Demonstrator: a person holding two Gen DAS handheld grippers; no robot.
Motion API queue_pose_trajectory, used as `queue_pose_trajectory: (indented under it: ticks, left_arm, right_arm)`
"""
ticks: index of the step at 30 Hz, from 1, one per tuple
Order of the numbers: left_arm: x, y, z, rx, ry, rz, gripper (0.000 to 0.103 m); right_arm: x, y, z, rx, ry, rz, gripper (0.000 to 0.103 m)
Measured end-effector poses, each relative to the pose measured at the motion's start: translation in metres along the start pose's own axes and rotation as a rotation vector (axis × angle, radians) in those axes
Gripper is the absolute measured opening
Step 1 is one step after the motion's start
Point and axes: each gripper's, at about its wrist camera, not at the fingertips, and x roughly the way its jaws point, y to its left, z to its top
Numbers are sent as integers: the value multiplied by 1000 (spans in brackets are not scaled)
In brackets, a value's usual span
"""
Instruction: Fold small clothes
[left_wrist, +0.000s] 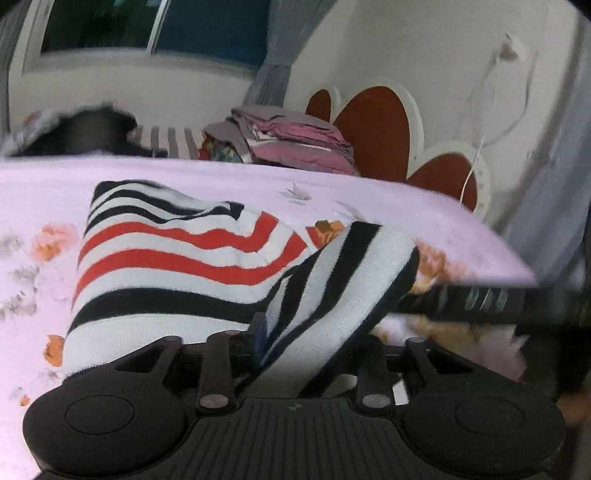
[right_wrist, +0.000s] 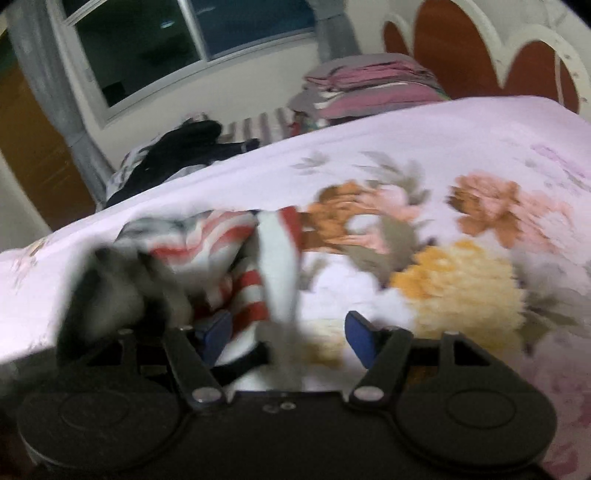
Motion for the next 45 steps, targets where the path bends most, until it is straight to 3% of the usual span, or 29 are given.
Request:
queue_pose_trajectory:
  ticks: [2, 5, 11, 14, 19, 22, 25, 27, 30, 34, 37, 39, 40, 43, 45]
  left_arm:
    - [-8, -6, -5, -4, 4, -15, 59]
    - [-30, -16, -9, 23, 18, -45, 69]
    - [-83, -8, -28, -64, 50, -129, 69]
    - [-115, 11, -32, -107, 6, -83, 69]
    - [-131, 56, -25, -190, -51, 47, 70]
    - [-124, 83, -19, -265, -69, 105, 70]
    - [-108, 100, -15, -321, -71, 134, 70]
    - [-96, 104, -12, -334, -62, 142, 70]
    - [-76, 106, -8, -345, -58, 148, 70]
    - [-61, 101, -5, -361, -54, 118, 70]
    - [-51, 92, -6, -339, -39, 84, 70]
    - [-40, 88, -11, -337, -11, 75, 70]
    - [-34, 87, -14, -337, 13, 79, 70]
    - [-20, 87, -24, -337, 62, 91, 70]
    - [-18, 89, -28, -338, 63, 97, 70]
  right_arm:
    - [-5, -8, 5, 16, -16, 7, 67]
    - [-7, -11, 14, 39, -25, 48, 68]
    - [9, 9, 28, 27, 37, 162, 69]
    - [26, 24, 25, 22, 118, 239, 69]
    - [59, 37, 18, 27, 195, 244, 67]
    - [69, 38, 15, 47, 205, 259, 64]
    - [77, 41, 12, 83, 227, 271, 46]
    - [79, 39, 10, 107, 227, 293, 28]
    - [67, 43, 11, 89, 180, 284, 23]
    - [36, 43, 17, 57, 67, 265, 21]
    - [25, 35, 14, 33, 30, 215, 21]
    - [33, 24, 5, 41, 51, 173, 22]
    - [43, 19, 0, 50, 90, 170, 22]
    - [47, 10, -5, 106, 97, 186, 24]
    - [34, 12, -1, 111, 94, 185, 33]
